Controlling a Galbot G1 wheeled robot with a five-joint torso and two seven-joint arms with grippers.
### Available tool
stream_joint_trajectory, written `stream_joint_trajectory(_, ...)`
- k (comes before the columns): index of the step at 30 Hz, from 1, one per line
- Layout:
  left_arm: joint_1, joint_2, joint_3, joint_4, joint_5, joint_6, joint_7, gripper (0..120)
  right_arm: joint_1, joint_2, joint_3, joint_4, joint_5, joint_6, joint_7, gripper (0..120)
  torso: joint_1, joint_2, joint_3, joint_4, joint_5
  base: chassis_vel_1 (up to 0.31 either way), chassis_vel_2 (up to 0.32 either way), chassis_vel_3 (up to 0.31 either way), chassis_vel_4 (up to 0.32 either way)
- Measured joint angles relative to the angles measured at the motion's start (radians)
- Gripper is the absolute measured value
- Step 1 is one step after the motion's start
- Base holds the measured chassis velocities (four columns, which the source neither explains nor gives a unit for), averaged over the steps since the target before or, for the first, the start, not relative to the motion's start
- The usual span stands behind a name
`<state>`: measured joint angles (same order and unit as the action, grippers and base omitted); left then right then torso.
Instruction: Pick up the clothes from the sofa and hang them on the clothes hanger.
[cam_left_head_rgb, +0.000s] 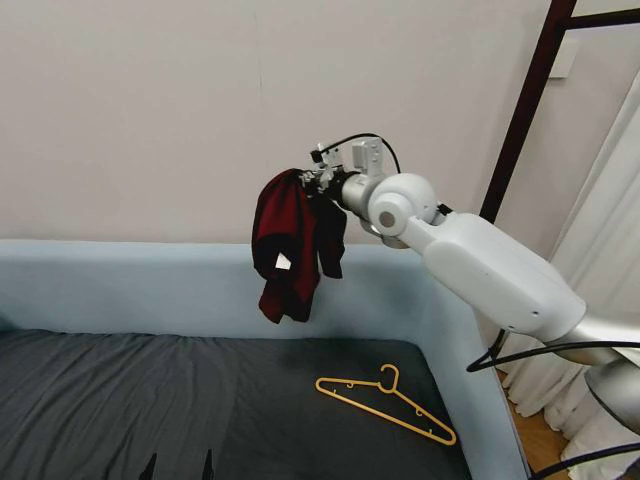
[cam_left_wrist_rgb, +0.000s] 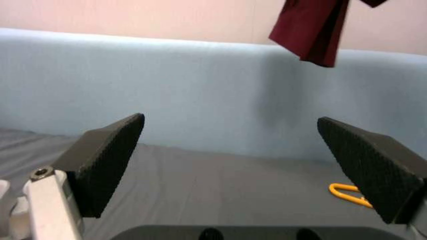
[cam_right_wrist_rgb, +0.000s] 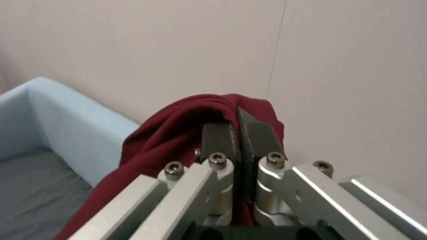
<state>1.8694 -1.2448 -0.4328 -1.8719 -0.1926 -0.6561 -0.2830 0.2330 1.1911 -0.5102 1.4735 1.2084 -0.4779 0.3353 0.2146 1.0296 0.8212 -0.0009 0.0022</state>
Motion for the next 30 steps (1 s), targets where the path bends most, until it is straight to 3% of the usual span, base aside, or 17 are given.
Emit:
stream_joint_trajectory(7,0.005,0.001,-0.009,0.005,-0.001,-0.008,-0.003,99,-0.161,-0.044,0.019,0.111,-0.025,0.029,0.048,0,0.000,0.000,0.000,-0.0004,0.0001,0.000,0.000,0.000,0.000)
stream_joint_trajectory(11,0.007,-0.006,-0.008,0.018,0.000,-0.006,-0.003,99,-0.547,-0.188,0.026,0.263,-0.139,0.043,0.002,6,0.000,0.000,0.000,-0.0006,0.0006,0.000,0.000,0.000,0.000)
stream_joint_trajectory(12,0.007,-0.006,-0.008,0.018,0.000,-0.006,-0.003,99,-0.547,-0.188,0.026,0.263,-0.139,0.043,0.002,6,0.000,0.000,0.000,-0.0006,0.0006,0.000,0.000,0.000,0.000)
stream_joint_trajectory(16,-0.003,-0.014,-0.003,0.024,0.000,0.015,-0.001,99,-0.918,-0.281,0.029,0.300,-0.329,0.049,-0.078,24,0.000,0.000,0.000,-0.0012,0.0006,0.000,0.000,0.000,0.000)
stream_joint_trajectory(17,-0.003,-0.014,-0.003,0.024,0.000,0.015,-0.001,99,-0.918,-0.281,0.029,0.300,-0.329,0.049,-0.078,24,0.000,0.000,0.000,-0.0012,0.0006,0.000,0.000,0.000,0.000)
stream_joint_trajectory(20,-0.009,-0.021,0.001,0.022,0.002,0.030,0.002,99,-1.090,-0.294,0.048,0.294,-0.448,0.068,-0.117,37,0.000,0.000,0.000,-0.0009,0.0009,0.000,0.000,0.000,0.000)
stream_joint_trajectory(21,-0.009,-0.021,0.001,0.022,0.002,0.030,0.002,99,-1.090,-0.294,0.048,0.294,-0.448,0.068,-0.117,37,0.000,0.000,0.000,-0.0009,0.0009,0.000,0.000,0.000,0.000)
stream_joint_trajectory(24,-0.008,-0.024,0.002,0.018,0.004,0.035,0.003,99,-1.150,-0.289,0.104,0.285,-0.488,0.083,-0.136,52,0.000,0.000,0.000,-0.0003,0.0007,0.000,0.000,0.000,0.000)
stream_joint_trajectory(30,-0.002,-0.026,0.003,0.023,0.005,0.034,0.004,99,-1.141,-0.284,0.172,0.287,-0.501,0.111,-0.145,74,0.000,0.000,0.000,-0.0004,0.0004,0.000,0.000,0.000,0.000)
